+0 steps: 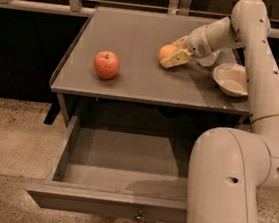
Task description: Place orange into top drawer
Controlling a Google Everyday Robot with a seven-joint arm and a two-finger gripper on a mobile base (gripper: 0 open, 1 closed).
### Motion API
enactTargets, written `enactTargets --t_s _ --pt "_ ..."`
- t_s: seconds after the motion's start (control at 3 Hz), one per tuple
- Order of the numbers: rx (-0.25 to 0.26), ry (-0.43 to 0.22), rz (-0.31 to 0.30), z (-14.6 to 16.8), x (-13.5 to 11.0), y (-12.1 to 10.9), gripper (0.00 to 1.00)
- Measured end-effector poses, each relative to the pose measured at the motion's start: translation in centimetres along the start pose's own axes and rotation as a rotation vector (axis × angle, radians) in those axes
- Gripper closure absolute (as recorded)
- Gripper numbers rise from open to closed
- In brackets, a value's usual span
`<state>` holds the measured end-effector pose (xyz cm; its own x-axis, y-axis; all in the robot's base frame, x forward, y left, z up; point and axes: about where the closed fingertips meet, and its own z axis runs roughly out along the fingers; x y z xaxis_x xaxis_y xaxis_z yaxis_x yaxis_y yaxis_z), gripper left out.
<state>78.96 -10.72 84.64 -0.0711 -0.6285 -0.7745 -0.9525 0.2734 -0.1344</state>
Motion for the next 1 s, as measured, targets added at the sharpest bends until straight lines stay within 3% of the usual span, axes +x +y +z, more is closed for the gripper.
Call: enactTargets --t_s 0.33,0.67,1.0 --pt "-0.063 0.065 0.03 0.9 0.8 1.5 1.0" --pt "-0.068 0.072 0.035 0.7 0.6 1.6 1.0" --pt "-0.043 0.071 0.066 -2.1 0.8 2.1 1.0"
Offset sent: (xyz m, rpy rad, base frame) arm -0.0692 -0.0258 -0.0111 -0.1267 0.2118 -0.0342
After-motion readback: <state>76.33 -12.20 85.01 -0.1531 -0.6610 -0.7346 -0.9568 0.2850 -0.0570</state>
